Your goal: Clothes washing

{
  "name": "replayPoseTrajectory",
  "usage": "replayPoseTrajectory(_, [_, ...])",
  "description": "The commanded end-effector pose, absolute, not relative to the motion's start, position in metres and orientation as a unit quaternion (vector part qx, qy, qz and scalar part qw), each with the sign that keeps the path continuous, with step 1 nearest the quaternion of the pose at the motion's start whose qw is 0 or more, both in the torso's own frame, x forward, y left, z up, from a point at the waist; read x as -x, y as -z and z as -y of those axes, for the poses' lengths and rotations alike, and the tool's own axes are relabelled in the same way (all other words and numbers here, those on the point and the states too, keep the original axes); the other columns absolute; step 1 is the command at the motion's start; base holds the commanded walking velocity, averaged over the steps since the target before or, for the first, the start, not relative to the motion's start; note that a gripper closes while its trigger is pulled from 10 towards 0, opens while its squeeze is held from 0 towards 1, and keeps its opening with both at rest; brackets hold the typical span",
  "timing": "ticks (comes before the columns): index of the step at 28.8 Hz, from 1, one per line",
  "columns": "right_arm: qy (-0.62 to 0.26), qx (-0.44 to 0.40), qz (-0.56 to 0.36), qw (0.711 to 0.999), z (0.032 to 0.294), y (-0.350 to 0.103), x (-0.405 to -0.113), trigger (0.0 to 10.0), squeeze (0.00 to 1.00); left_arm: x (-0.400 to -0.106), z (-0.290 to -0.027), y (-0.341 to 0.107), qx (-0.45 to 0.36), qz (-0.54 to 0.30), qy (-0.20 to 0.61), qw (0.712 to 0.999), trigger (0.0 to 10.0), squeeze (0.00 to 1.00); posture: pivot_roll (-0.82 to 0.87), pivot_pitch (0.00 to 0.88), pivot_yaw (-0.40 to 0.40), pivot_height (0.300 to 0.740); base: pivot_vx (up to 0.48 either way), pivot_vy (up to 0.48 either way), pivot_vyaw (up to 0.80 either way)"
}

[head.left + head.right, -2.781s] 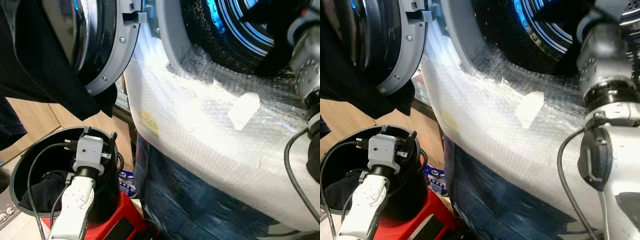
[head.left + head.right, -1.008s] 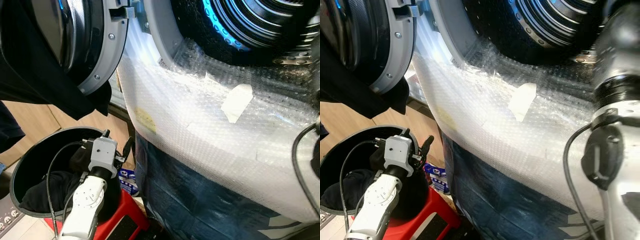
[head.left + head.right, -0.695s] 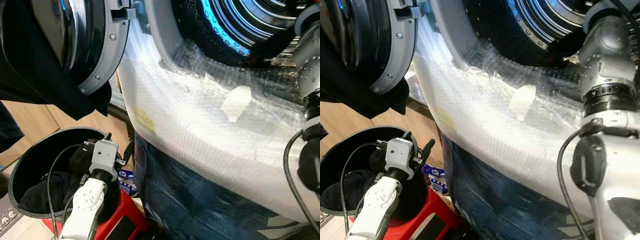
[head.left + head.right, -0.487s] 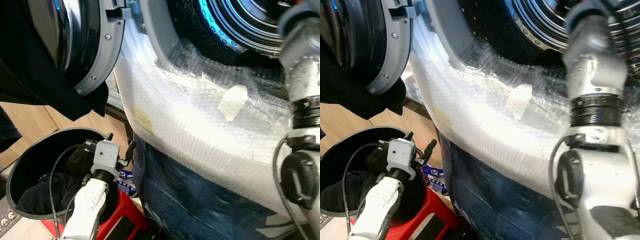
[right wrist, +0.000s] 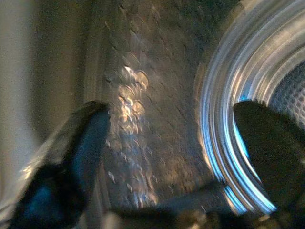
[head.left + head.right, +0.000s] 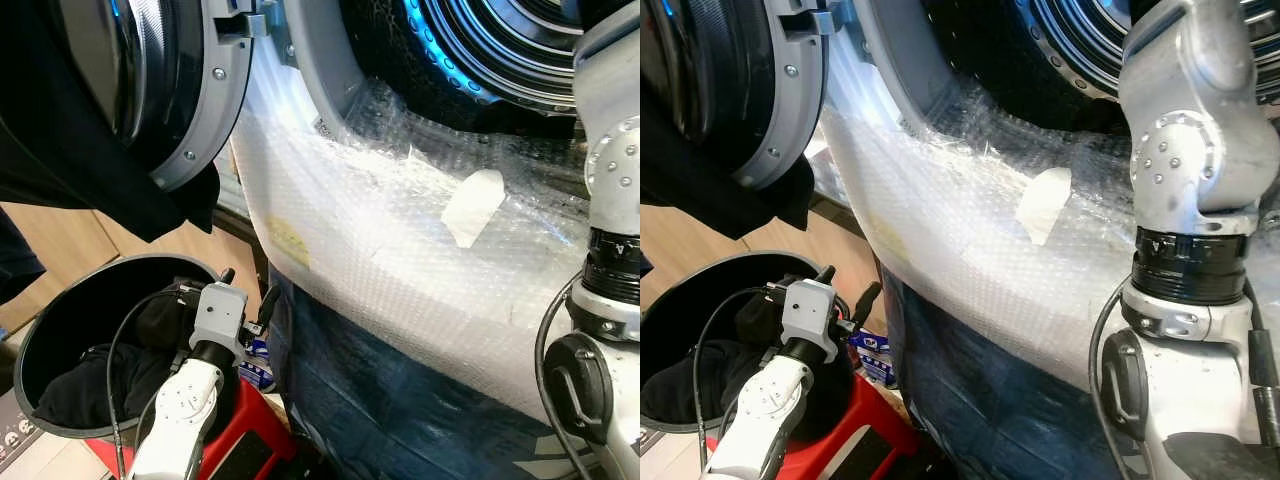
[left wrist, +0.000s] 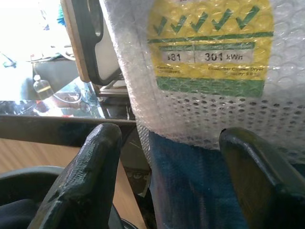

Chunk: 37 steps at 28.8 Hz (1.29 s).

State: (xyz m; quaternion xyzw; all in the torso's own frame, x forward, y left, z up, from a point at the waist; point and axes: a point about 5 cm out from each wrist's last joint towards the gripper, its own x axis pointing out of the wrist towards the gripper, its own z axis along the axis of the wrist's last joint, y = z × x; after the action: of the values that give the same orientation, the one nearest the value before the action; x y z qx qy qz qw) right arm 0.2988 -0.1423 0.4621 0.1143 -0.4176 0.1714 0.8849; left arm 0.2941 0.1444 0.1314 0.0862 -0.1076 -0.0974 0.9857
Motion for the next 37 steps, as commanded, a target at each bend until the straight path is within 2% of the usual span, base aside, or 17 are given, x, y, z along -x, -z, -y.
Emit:
replayPoseTrajectory(1, [-0.237,-0.134,0.455,0.848,0.137,-0.462,-0.273,10.0,0.0,-0.292,-0.144,-0.129,-0.086,0.104,0.099,0.986,10.0,0.0,-0.04,0.166,-0.006,0.74,0.0,0.0,0.0])
replayPoseTrajectory(4, [-0.292,-0.151,0.468,0.82,0.136,-0.455,-0.254,10.0,0.0,-0.291,-0.145,-0.128,-0.087,0.101,0.096,0.986,10.0,0.0,-0.04,0.169,-0.006,0.74,0.0,0.0,0.0])
replayPoseTrajectory(5, [-0.357,-0.148,0.468,0.795,0.131,-0.445,-0.241,10.0,0.0,-0.29,-0.146,-0.127,-0.087,0.099,0.096,0.987,10.0,0.0,-0.05,0.169,-0.008,0.74,0.0,0.0,0.0])
replayPoseTrajectory(8, [-0.432,-0.154,0.459,0.761,0.123,-0.431,-0.225,10.0,0.0,-0.29,-0.146,-0.127,-0.085,0.1,0.096,0.987,10.0,0.0,-0.05,0.17,-0.006,0.74,0.0,0.0,0.0])
replayPoseTrajectory(11, [-0.474,-0.173,0.457,0.733,0.119,-0.425,-0.214,10.0,0.0,-0.29,-0.146,-0.128,-0.085,0.102,0.095,0.987,10.0,0.0,-0.04,0.17,-0.01,0.74,0.0,0.0,0.0])
replayPoseTrajectory(14, [-0.546,-0.183,0.453,0.681,0.112,-0.417,-0.194,10.0,0.0,-0.291,-0.148,-0.128,-0.086,0.101,0.09,0.987,10.0,0.0,-0.05,0.171,-0.009,0.74,0.0,0.0,0.0])
replayPoseTrajectory(19, [-0.595,-0.213,0.407,0.659,0.108,-0.399,-0.19,10.0,0.0,-0.29,-0.149,-0.128,-0.085,0.102,0.086,0.987,10.0,0.0,-0.04,0.17,-0.019,0.74,0.0,0.0,0.0])
replayPoseTrajectory(20, [-0.635,-0.2,0.35,0.659,0.101,-0.373,-0.188,10.0,0.0,-0.29,-0.152,-0.13,-0.078,0.107,0.074,0.989,10.0,0.0,-0.04,0.171,-0.024,0.74,0.0,0.0,0.0])
replayPoseTrajectory(21, [-0.635,-0.2,0.35,0.659,0.101,-0.373,-0.188,10.0,0.0,-0.29,-0.152,-0.13,-0.078,0.107,0.074,0.989,10.0,0.0,-0.04,0.171,-0.024,0.74,0.0,0.0,0.0])
replayPoseTrajectory(22, [-0.659,-0.189,0.298,0.664,0.097,-0.349,-0.187,10.0,0.0,-0.29,-0.156,-0.132,-0.073,0.11,0.059,0.989,10.0,0.0,-0.03,0.171,-0.027,0.74,0.0,0.0,0.0])
replayPoseTrajectory(23, [-0.656,-0.192,0.257,0.683,0.096,-0.329,-0.19,10.0,0.0,-0.289,-0.162,-0.133,-0.078,0.114,0.047,0.989,10.0,0.0,-0.03,0.17,-0.029,0.74,0.0,0.0,0.0])
replayPoseTrajectory(26, [-0.65,-0.203,0.226,0.696,0.097,-0.314,-0.194,10.0,0.0,-0.287,-0.17,-0.136,-0.079,0.12,0.028,0.989,10.0,0.0,-0.03,0.171,-0.03,0.74,0.0,0.0,0.0])
replayPoseTrajectory(32, [-0.599,-0.253,0.138,0.747,0.105,-0.262,-0.205,10.0,0.0,-0.271,-0.209,-0.141,-0.112,0.129,-0.06,0.984,10.0,0.0,-0.01,0.171,-0.043,0.74,0.0,0.0,0.0])
replayPoseTrajectory(33, [-0.578,-0.263,0.117,0.764,0.108,-0.245,-0.208,10.0,0.0,-0.266,-0.22,-0.142,-0.112,0.131,-0.088,0.981,10.0,0.0,0.01,0.175,-0.046,0.74,0.0,0.0,0.0])
replayPoseTrajectory(36, [-0.536,-0.274,0.08,0.795,0.112,-0.219,-0.216,10.0,0.0,-0.262,-0.227,-0.143,-0.117,0.132,-0.105,0.979,10.0,0.0,0.01,0.175,-0.046,0.74,0.0,0.0,0.0])
replayPoseTrajectory(37, [-0.536,-0.275,0.058,0.796,0.112,-0.204,-0.214,10.0,0.0,-0.26,-0.229,-0.142,-0.118,0.131,-0.112,0.978,10.0,0.0,0.01,0.177,-0.049,0.74,0.0,0.0,0.0])
